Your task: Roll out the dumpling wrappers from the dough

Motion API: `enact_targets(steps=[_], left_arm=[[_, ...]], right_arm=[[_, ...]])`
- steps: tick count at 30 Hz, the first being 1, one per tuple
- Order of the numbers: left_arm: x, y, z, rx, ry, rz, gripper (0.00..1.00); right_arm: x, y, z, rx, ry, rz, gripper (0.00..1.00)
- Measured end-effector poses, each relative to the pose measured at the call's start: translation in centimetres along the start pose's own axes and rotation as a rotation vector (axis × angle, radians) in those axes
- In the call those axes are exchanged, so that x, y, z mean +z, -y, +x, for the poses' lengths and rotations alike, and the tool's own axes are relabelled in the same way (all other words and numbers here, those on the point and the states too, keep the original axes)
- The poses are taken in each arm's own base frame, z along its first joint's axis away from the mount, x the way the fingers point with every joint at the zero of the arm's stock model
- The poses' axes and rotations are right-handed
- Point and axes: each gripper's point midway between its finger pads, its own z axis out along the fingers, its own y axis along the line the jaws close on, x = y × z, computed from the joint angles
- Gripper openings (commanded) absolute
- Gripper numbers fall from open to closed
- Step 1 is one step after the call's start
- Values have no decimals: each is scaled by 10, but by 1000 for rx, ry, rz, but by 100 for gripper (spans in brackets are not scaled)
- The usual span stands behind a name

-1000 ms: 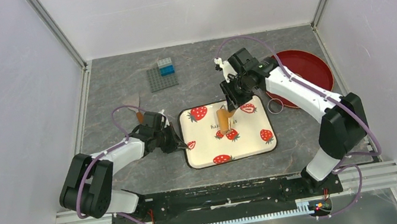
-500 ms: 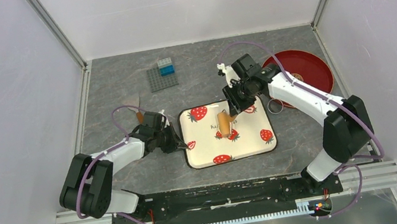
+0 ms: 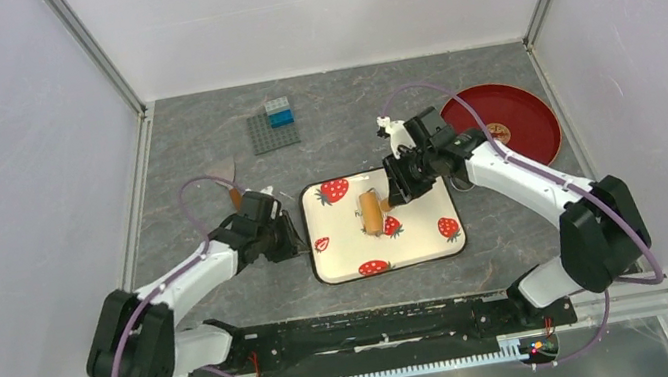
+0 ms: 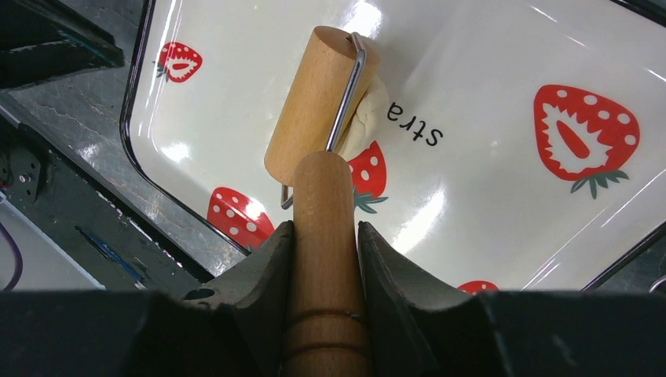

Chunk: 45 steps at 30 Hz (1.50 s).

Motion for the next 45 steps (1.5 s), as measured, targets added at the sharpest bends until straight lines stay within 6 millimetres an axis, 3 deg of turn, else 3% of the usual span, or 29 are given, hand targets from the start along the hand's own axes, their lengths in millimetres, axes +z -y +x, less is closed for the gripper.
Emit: enact_targets(steps=[3, 7, 11, 14, 24, 38, 45], left_arm=[[-17, 2, -3, 25, 39, -25, 37], [-30, 44, -14, 111, 83, 43, 37], [-20, 88, -20, 159, 76, 118, 37], [-2, 106, -16, 178, 43, 131, 37], [46, 137, 7, 185, -52, 181, 41], [63, 185, -15, 173, -18, 264, 42], [72, 184, -17, 168, -37, 213, 36]], right_arm=[[-1, 1, 1, 8, 14, 2, 0], [-3, 3, 2, 17, 22, 7, 0], [-8, 7, 3, 25, 23, 29, 0], [-14, 12, 7, 33, 18, 52, 0], [-25, 20, 12, 38, 17, 83, 0], [-26, 21, 13, 35, 11, 81, 0], [-26, 21, 16, 41, 2, 83, 0]])
